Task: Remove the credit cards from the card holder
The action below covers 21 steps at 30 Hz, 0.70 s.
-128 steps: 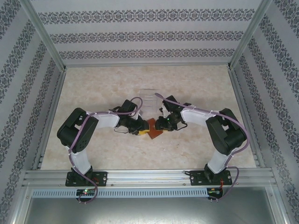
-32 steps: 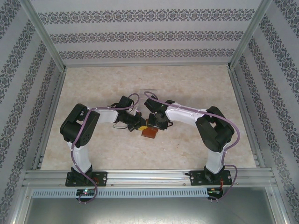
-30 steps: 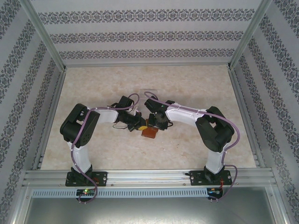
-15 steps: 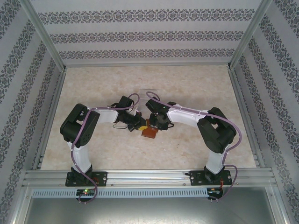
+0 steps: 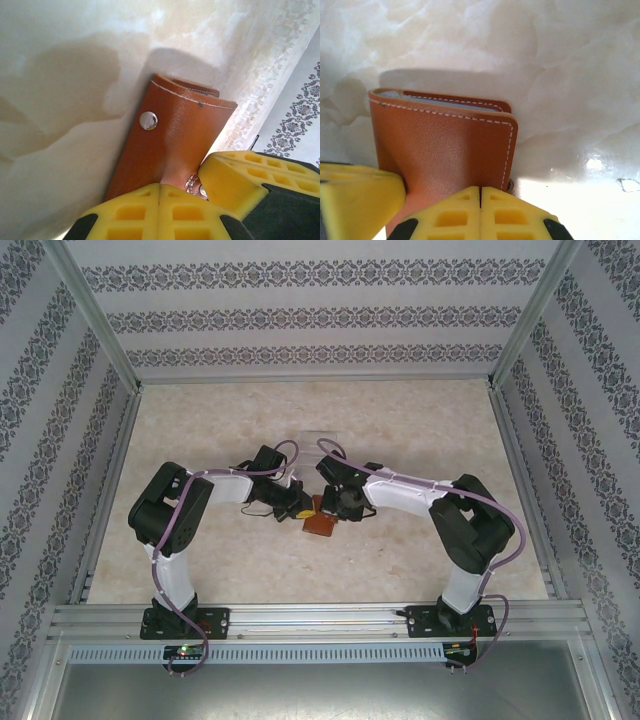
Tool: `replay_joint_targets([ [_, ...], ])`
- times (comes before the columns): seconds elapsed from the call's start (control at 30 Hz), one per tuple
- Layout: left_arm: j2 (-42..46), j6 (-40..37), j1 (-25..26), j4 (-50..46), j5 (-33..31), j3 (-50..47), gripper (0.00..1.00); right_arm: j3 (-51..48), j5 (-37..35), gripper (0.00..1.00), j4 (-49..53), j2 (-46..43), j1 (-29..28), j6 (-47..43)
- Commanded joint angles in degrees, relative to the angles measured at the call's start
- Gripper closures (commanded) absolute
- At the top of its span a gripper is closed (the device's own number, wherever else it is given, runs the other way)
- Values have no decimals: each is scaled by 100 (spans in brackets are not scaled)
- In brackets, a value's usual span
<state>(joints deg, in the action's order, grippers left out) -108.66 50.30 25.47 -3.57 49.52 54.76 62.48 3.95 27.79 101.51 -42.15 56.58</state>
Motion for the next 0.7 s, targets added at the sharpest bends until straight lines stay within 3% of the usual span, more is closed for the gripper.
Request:
replay_joint_targets([
  [0.0,-286,-119,-71,-860,-783,-400,100,-190,179,94,-54,-122,-33,-49],
  [0.13,-212,-156,-96,-951,-814,-433,100,-315,14,90,53,-342,5,-35],
  [0.33,2,-225,-92,-1233,-851,-271,100,-192,-352,75,617,-496,38,-181],
  [0.53,202,-326,-96,-1533,-871,11,100,-173,-33,58,355,-526,13,-262],
  [0.67,291,-365,-91,-1682,-881,188,100,-147,45,54,359,-379,19,-279],
])
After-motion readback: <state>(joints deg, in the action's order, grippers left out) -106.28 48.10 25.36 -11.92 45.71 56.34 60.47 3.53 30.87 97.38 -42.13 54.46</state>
